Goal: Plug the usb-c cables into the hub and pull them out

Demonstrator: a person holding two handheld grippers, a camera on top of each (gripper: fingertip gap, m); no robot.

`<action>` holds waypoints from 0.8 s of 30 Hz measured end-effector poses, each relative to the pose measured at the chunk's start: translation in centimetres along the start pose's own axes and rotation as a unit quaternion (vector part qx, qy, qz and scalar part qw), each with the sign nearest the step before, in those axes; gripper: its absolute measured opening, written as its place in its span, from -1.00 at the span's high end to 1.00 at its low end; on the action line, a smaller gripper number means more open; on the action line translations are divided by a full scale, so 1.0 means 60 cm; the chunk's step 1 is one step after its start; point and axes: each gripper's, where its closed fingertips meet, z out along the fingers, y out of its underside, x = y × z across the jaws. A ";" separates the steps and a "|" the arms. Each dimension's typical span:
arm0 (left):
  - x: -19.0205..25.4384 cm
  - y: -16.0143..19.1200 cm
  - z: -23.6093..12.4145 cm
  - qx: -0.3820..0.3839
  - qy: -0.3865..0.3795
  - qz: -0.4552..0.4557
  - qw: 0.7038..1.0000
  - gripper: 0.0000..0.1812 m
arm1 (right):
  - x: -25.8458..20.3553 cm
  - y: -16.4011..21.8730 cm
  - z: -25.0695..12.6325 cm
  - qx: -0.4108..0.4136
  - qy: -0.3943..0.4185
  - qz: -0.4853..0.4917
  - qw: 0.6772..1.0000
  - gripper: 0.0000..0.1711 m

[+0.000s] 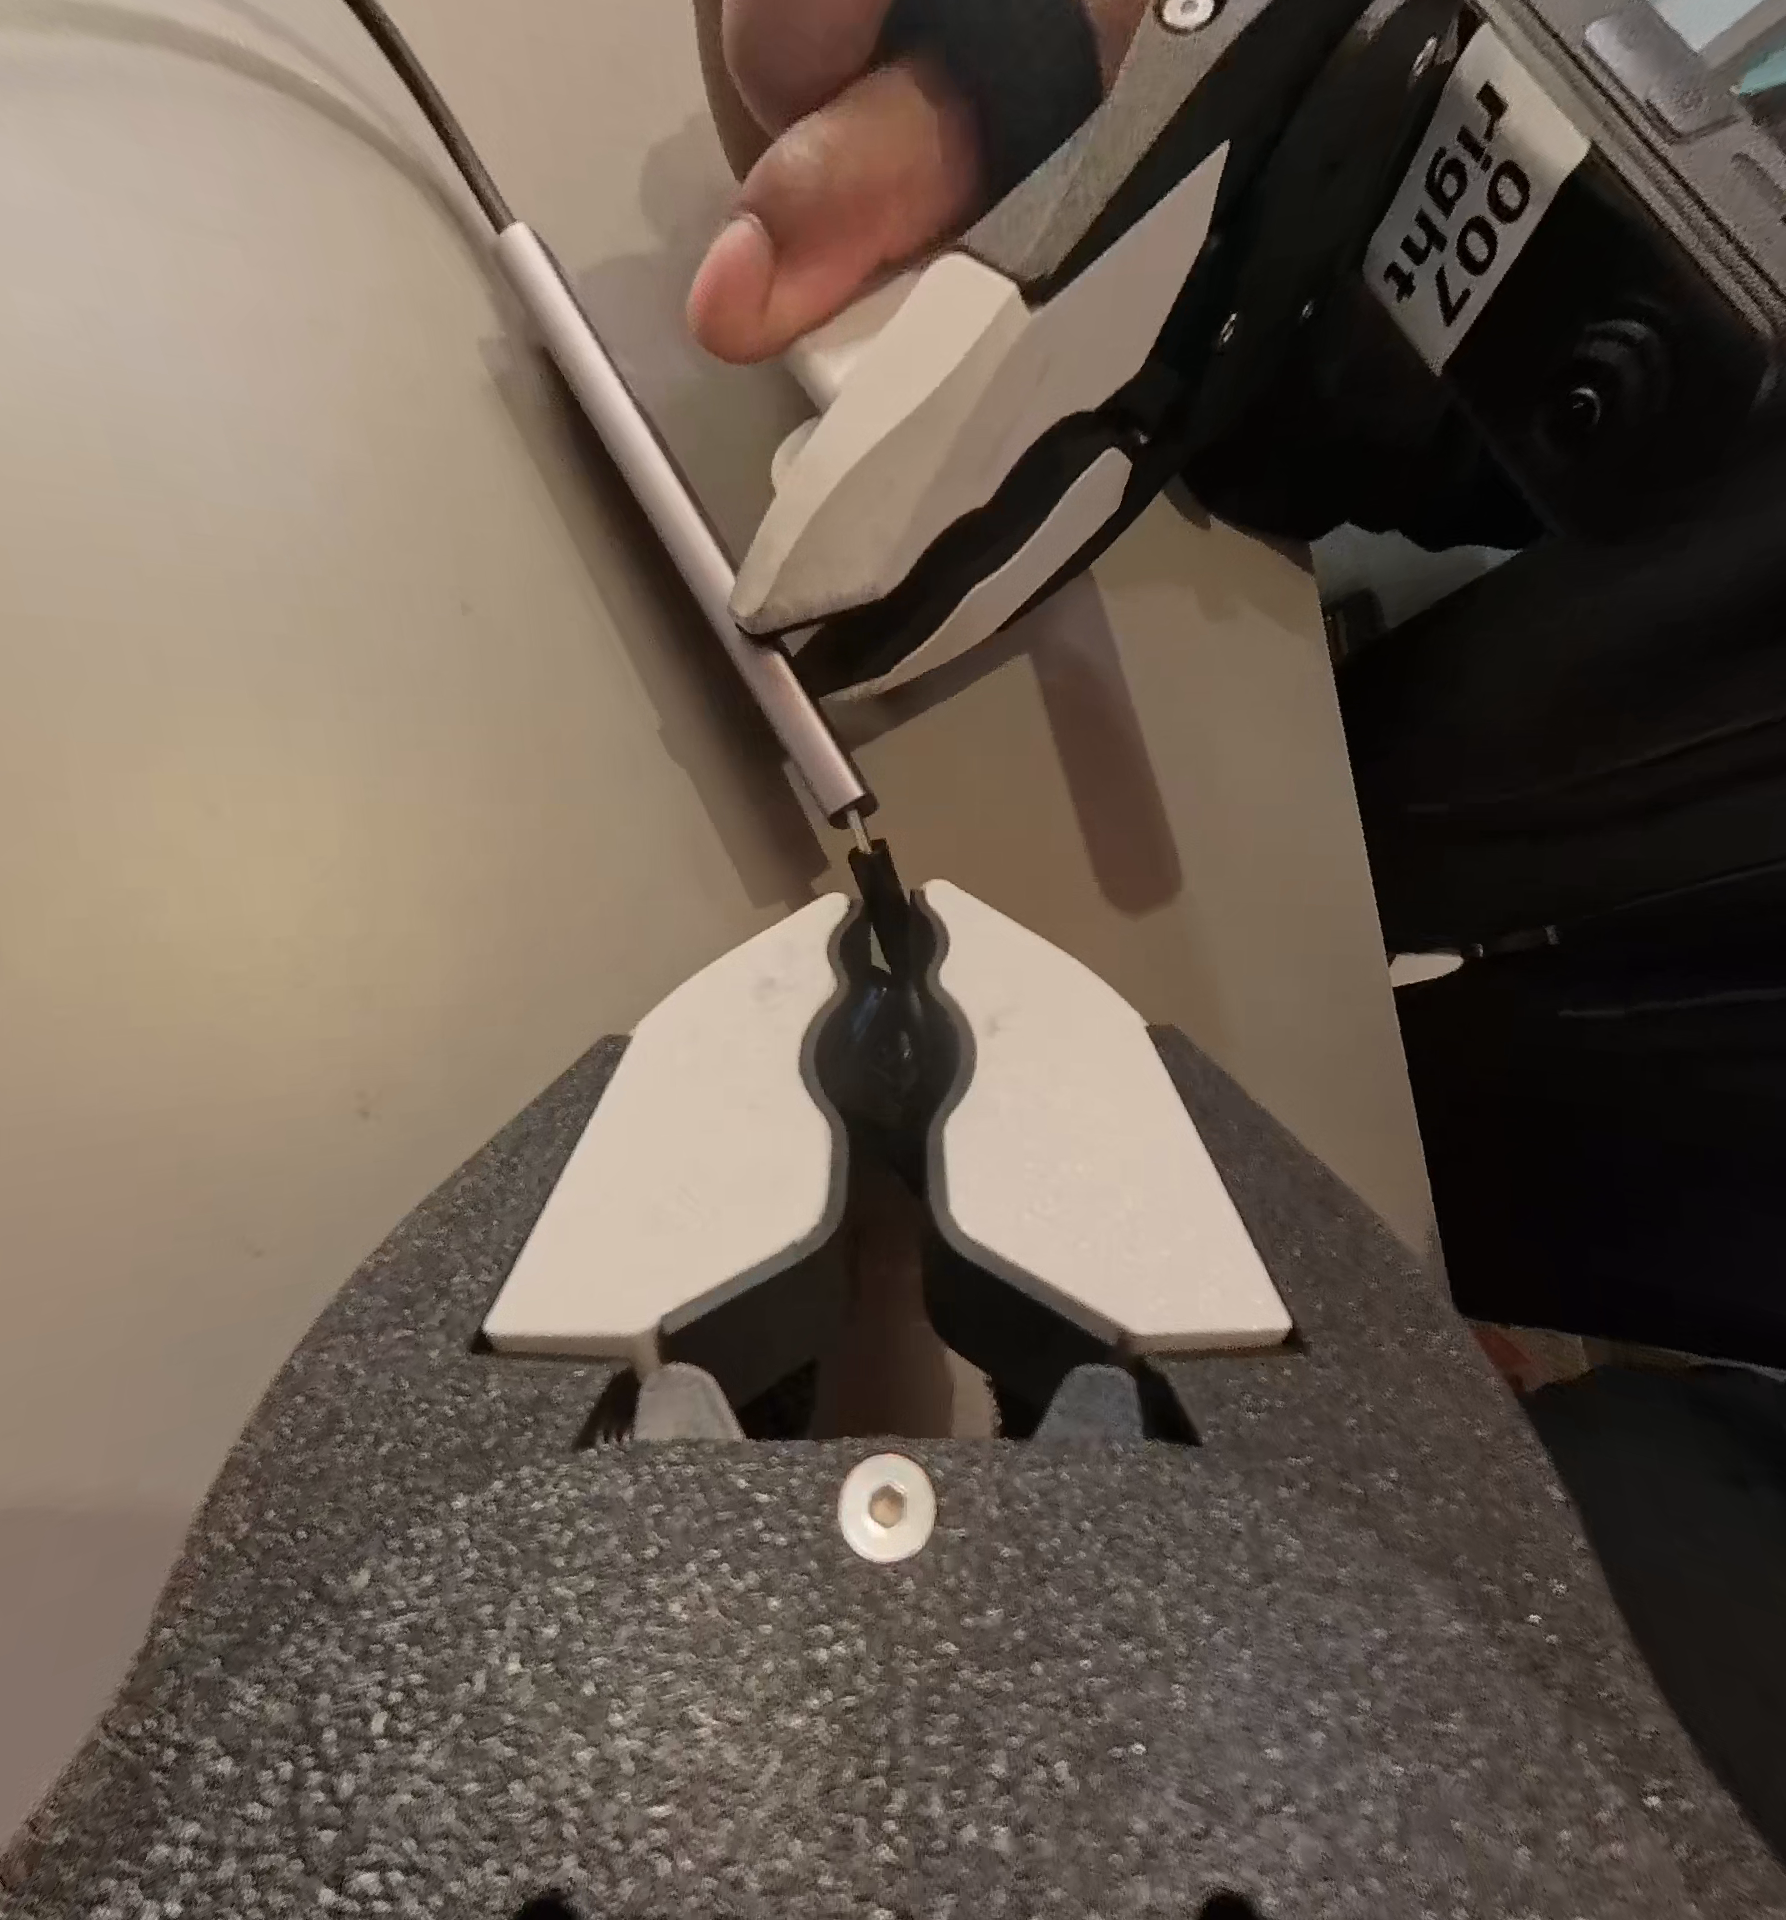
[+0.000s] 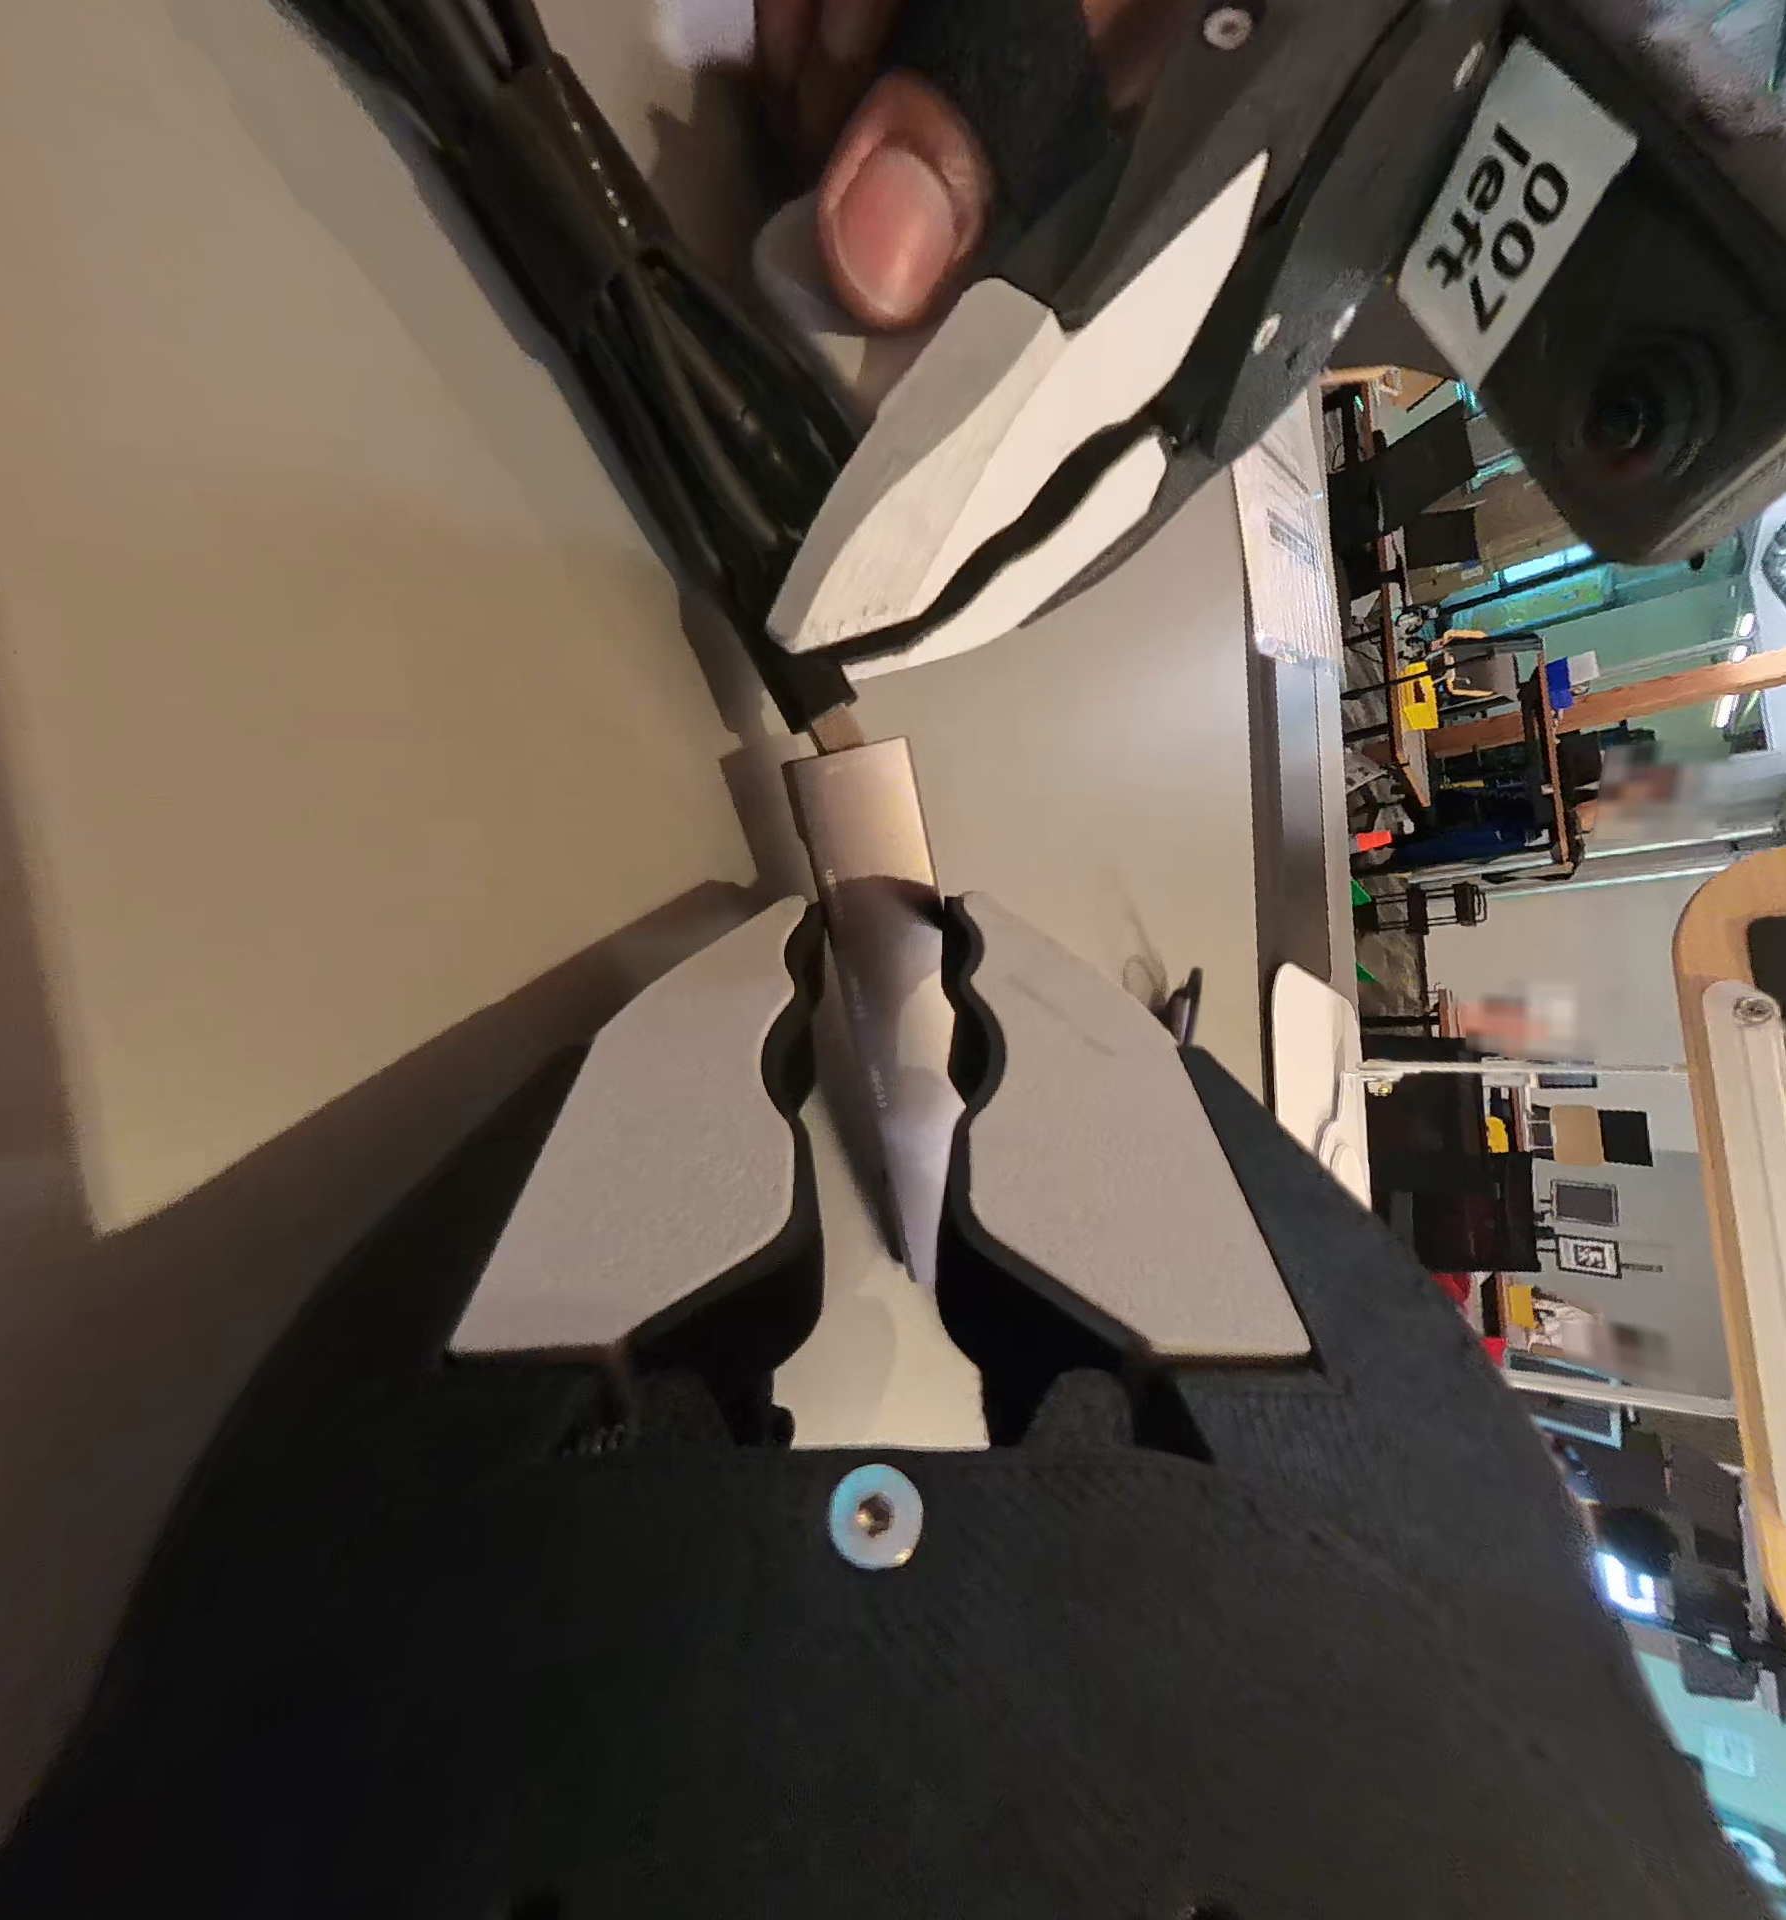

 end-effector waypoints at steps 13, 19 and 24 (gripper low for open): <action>0.010 -0.009 0.026 -0.018 -0.003 -0.056 0.998 0.93 | -0.010 0.003 -0.015 -0.057 0.004 -0.091 0.994 0.75; 0.006 -0.005 0.018 -0.004 -0.047 -0.100 0.994 0.93 | -0.010 0.000 -0.006 -0.073 0.020 -0.107 0.991 0.76; 0.002 -0.002 0.017 0.000 -0.055 -0.108 0.993 0.92 | -0.011 -0.004 0.001 -0.068 0.033 -0.117 0.990 0.77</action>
